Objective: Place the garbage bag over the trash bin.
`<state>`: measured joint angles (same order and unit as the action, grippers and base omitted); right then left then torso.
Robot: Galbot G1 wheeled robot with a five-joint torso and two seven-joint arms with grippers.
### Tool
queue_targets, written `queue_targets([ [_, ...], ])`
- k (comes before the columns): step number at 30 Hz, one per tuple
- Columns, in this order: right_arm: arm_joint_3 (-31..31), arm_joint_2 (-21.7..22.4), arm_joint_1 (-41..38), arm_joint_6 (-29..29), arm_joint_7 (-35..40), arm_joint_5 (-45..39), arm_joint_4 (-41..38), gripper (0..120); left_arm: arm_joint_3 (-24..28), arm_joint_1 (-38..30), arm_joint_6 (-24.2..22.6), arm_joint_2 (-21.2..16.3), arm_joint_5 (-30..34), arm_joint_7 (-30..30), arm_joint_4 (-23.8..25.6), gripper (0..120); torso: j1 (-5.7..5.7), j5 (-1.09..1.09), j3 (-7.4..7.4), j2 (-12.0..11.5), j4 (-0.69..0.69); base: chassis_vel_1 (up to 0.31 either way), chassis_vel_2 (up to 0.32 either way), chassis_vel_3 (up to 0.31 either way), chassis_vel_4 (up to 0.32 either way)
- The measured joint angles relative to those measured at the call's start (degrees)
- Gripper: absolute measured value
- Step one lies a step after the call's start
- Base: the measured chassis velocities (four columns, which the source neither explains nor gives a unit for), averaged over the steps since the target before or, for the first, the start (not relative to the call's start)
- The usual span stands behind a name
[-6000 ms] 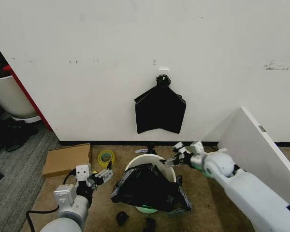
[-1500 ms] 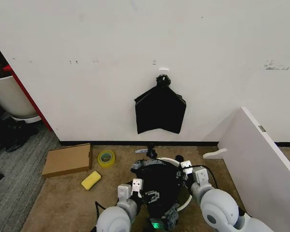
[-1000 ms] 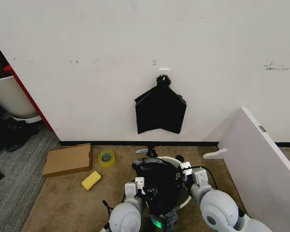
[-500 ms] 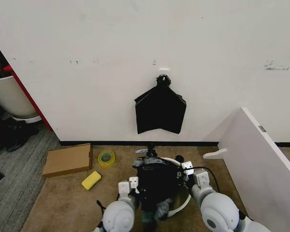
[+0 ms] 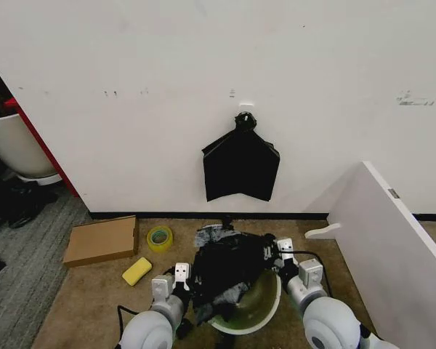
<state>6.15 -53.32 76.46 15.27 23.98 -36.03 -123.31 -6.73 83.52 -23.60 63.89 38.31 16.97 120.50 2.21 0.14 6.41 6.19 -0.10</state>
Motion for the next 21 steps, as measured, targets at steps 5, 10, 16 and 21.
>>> queue_targets([
  [5, 4.8, 0.3, 3.5, -0.4, 0.3, -3.2, -2.0, 0, -1.7, 1.3, 1.4, -2.0, 0.0, -3.6, 3.4, 0, 0.0, 0.0, 0.0, 0.0, -0.02, 0.0, 0.0, 0.0, 0.0],
  [10, 7.7, 0.5, 6.7, -1.4, 0.1, -4.6, -4.0, 0, -6.2, -0.1, 0.6, -2.3, 2.2, -5.2, 5.5, 0, 0.0, 0.01, -0.01, 0.0, -0.01, 0.0, 0.0, 0.0, 0.0],
  [16, 7.3, 1.4, 7.8, -3.8, -4.0, -5.9, -5.5, 0, -11.7, -1.5, -0.5, -1.1, 7.6, -3.2, 6.3, 0, 0.0, 0.0, -0.01, 0.0, 0.0, 0.0, 0.0, 0.0, 0.0],
  [21, 4.7, 0.6, 7.7, -7.8, -12.3, -6.1, -4.9, 0, -14.7, -2.3, -1.2, -0.5, 11.0, -2.4, 7.1, 0, 0.0, 0.0, -0.01, 0.0, -0.01, 0.0, 0.0, 0.0, 0.0],
])
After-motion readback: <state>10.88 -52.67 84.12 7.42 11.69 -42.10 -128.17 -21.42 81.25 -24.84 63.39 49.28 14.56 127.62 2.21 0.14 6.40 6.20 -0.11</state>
